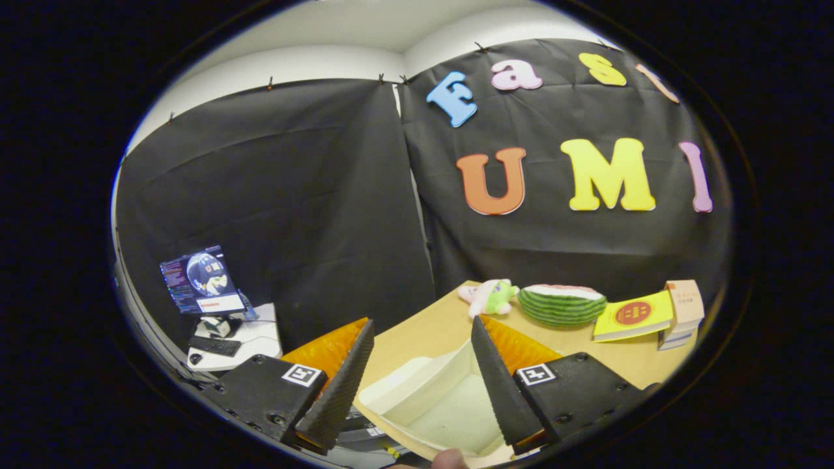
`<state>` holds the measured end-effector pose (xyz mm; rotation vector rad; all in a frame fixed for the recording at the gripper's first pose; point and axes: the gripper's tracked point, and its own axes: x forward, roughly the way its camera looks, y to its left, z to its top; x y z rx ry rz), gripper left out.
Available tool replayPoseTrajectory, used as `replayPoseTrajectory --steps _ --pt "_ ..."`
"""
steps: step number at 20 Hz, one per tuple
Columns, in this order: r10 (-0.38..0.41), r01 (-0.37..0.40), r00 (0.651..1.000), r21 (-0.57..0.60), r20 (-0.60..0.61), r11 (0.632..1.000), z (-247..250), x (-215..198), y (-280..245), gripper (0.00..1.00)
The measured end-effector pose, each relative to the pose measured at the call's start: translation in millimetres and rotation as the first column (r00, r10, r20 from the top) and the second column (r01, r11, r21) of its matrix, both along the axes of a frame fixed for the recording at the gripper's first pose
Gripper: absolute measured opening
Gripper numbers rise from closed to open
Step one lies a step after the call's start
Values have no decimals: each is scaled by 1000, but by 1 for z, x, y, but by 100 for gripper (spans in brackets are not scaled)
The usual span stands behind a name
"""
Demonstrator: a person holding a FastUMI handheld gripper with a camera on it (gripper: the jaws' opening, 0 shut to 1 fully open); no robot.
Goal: Open the storage box then place both shoes into the box .Put the left shoe in first, then the right shoe, with the right side of both shoes facing outward in a uniform manner.
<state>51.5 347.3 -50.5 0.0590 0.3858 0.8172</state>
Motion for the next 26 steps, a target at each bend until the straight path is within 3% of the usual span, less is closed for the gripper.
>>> replayPoseTrajectory --steps 10,15,21,26 --pt "-232 241 970 -158 71 958 -20 13 -156 96" --pt "-278 234 953 -286 -122 929 -87 9 -206 96" --pt "-382 213 849 -426 -364 879 -190 13 -257 96" --pt "-422 157 707 -455 -568 876 -263 1 -261 96"
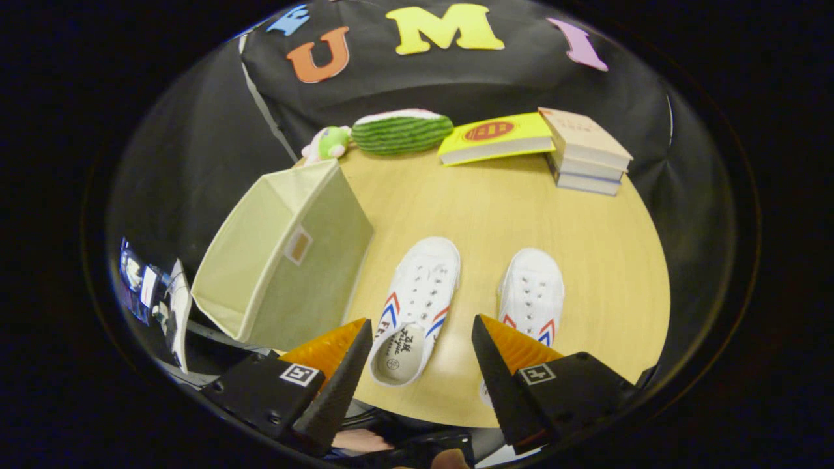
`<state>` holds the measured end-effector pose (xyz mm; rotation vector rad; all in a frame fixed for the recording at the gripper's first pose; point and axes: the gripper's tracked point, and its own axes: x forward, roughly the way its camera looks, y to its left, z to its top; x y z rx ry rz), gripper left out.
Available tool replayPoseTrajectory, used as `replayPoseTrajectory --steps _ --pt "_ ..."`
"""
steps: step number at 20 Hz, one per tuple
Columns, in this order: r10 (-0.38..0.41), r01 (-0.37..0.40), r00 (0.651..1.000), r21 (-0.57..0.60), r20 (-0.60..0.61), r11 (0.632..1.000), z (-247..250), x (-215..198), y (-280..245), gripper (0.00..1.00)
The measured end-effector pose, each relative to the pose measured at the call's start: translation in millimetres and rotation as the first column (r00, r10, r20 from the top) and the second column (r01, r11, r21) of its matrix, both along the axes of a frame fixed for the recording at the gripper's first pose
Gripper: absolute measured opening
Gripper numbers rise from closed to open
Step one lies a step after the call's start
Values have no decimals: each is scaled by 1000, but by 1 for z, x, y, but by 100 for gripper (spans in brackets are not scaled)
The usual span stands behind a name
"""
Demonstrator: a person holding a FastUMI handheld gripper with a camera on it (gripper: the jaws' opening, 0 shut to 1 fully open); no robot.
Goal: Open the storage box then place both shoes into the box .Put the left shoe in first, then the right shoe, with the right side of both shoes facing outward in a uniform manner.
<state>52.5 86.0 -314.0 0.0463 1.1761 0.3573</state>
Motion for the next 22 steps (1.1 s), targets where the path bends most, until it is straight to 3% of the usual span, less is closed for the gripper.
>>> replayPoseTrajectory --steps 10,14,16,17,19,22 --pt "-70 65 980 -34 -185 997 -78 0 -3 94" --pt "-79 78 972 -15 -220 997 -89 2 3 88" --pt "-84 87 973 5 -214 996 -94 2 13 77" --pt "-60 75 967 51 -246 996 -90 -5 24 64" --pt "-75 86 969 33 -237 996 -96 -4 22 38" --pt "-120 139 963 63 -242 988 -91 -3 19 27"
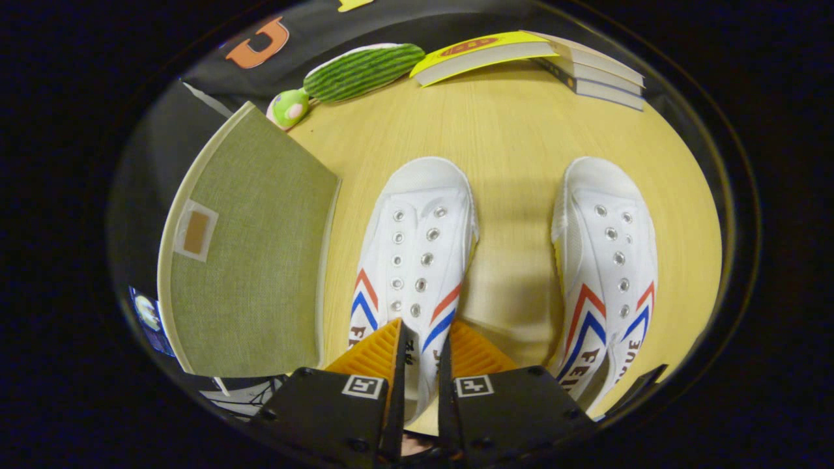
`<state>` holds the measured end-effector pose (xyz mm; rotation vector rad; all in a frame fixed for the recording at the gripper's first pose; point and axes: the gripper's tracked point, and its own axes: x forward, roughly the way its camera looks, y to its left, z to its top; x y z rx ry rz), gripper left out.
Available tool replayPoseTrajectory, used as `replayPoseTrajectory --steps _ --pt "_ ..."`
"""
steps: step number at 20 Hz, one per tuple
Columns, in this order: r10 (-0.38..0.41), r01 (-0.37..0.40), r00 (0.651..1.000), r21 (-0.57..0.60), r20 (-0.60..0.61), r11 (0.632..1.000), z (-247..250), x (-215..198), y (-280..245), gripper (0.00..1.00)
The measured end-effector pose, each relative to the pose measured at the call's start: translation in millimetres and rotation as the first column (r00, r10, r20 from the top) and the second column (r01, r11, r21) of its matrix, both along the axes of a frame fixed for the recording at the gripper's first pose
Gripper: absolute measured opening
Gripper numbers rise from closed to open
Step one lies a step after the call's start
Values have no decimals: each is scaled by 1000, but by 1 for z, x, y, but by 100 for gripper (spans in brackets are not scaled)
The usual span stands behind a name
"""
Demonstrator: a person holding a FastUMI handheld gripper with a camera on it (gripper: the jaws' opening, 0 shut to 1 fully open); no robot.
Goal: Open the storage box then place both shoes into the box .Put the left shoe in first, then the right shoe, with the right side of both shoes facing outward in a uniform manner.
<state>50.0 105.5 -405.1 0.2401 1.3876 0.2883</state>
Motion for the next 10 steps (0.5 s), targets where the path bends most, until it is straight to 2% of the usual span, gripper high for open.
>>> replayPoseTrajectory --steps 1,2,10 --pt "-29 29 999 23 -14 999 1 0 0 14" --pt "-40 41 999 38 -21 998 0 0 -1 9" --pt "-144 151 988 187 -54 971 22 0 1 6"
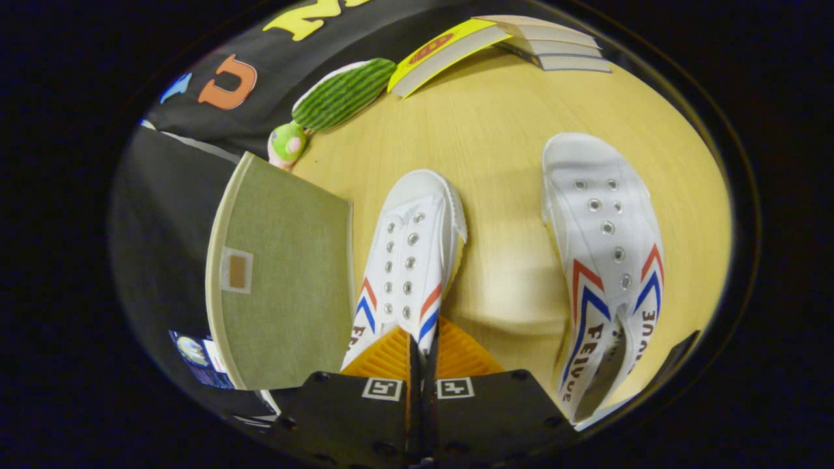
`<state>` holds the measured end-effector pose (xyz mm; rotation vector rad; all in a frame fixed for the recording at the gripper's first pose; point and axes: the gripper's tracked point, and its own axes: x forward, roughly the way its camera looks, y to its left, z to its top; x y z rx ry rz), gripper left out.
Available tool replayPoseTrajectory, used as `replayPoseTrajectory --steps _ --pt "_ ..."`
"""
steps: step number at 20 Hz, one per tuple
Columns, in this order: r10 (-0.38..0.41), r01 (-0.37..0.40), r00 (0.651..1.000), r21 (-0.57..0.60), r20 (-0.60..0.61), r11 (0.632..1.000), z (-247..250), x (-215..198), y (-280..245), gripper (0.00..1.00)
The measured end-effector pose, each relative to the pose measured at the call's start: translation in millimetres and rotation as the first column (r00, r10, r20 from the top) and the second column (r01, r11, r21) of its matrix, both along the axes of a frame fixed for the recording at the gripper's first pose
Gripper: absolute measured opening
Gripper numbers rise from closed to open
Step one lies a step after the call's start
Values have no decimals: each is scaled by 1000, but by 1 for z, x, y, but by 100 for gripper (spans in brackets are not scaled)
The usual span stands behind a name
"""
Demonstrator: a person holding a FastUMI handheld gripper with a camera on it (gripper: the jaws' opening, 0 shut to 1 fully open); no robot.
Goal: Open the storage box then place both shoes into the box .Put the left shoe in first, then the right shoe, with the right side of both shoes facing outward in a uniform manner.
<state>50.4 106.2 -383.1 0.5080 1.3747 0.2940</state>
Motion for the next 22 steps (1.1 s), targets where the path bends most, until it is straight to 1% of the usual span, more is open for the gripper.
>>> replayPoseTrajectory --steps 2,3,5,7,9,11,14,17,19,22 --pt "-21 21 1000 26 5 999 14 0 -3 6" --pt "-19 19 1000 35 12 999 23 0 -3 6" --pt "-11 9 998 42 58 999 58 -5 -7 6" --pt "-18 12 996 62 92 998 98 -7 5 6" --pt "-4 -5 992 72 128 997 139 -9 19 6" --pt "26 -37 984 58 177 998 173 -12 39 6" --pt "73 -94 973 86 218 992 219 -11 83 6" --pt "112 -132 973 87 204 987 226 -11 126 6" --pt "139 -156 975 87 174 984 217 -12 154 6" --pt "159 -174 978 110 137 979 199 -13 192 6"
